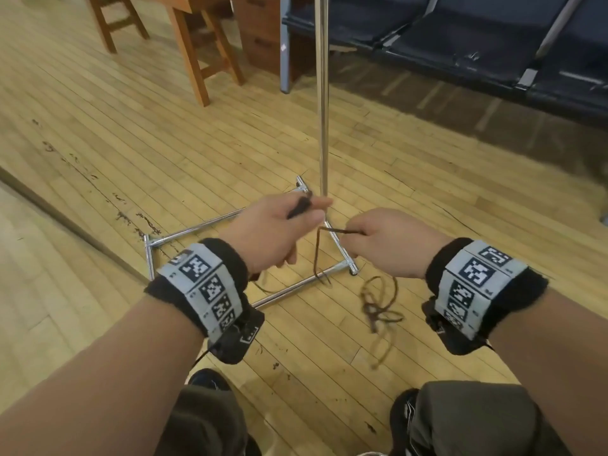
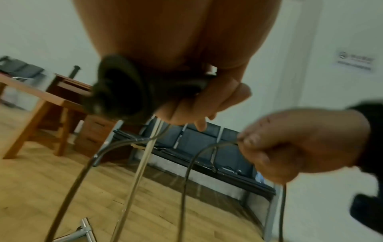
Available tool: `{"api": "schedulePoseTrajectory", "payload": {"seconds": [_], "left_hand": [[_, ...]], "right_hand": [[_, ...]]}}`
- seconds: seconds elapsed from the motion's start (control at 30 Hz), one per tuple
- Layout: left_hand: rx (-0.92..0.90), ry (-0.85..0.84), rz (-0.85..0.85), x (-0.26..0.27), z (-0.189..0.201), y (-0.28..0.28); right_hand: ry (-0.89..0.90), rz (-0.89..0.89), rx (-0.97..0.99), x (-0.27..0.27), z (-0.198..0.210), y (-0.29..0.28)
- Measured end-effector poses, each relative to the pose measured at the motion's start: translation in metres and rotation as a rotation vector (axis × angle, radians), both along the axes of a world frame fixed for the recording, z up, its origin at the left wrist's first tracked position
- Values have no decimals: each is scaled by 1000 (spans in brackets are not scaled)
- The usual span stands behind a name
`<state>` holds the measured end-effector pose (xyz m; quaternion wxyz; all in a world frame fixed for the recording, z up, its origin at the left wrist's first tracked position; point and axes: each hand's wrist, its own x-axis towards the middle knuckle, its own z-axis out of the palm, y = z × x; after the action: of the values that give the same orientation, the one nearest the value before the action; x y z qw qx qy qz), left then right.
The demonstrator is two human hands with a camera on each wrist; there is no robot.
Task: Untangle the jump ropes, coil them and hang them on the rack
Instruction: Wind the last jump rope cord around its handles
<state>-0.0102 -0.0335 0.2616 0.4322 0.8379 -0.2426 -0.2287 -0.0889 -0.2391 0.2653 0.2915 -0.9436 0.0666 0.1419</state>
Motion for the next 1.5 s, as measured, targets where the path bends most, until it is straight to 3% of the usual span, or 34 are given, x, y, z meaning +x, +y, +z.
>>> {"api": "schedulePoseTrajectory", "payload": {"seconds": [0.13, 0.2, 0.3, 0.4, 0.57, 0.67, 0.8, 1.0, 1.13, 1.3, 1.43, 1.5], "left_hand": [[41, 20, -124, -3, -3, -8], [11, 7, -93, 2, -3, -5], [-22, -152, -17, 9, 1, 1], [-111, -217, 216, 22, 5, 14], [-276, -164, 759, 53, 10, 50], [-179, -219, 870, 61, 7, 60], [-17, -256, 688, 56, 1, 51], [35, -67, 59, 4, -5, 2], [142, -16, -196, -7, -5, -12], [121, -141, -78, 9, -4, -5], [30, -188, 135, 23, -2, 8], [-22, -177, 296, 30, -2, 17]], "right_hand": [[-74, 46, 61, -1, 12, 11], [-97, 52, 94, -2, 13, 11], [-77, 7, 199, -3, 7, 3], [55, -62, 294, -6, -8, -11], [349, -88, 18, -26, -47, -44], [412, -125, -107, -32, -54, -53], [300, -24, -214, -20, -44, -39], [63, 72, -127, -7, -12, 0], [-53, 138, -112, -5, 1, 14], [-35, 74, -7, -7, -7, 5], [42, -50, 78, -7, -24, -16], [135, -74, 26, -10, -36, -29]]}}
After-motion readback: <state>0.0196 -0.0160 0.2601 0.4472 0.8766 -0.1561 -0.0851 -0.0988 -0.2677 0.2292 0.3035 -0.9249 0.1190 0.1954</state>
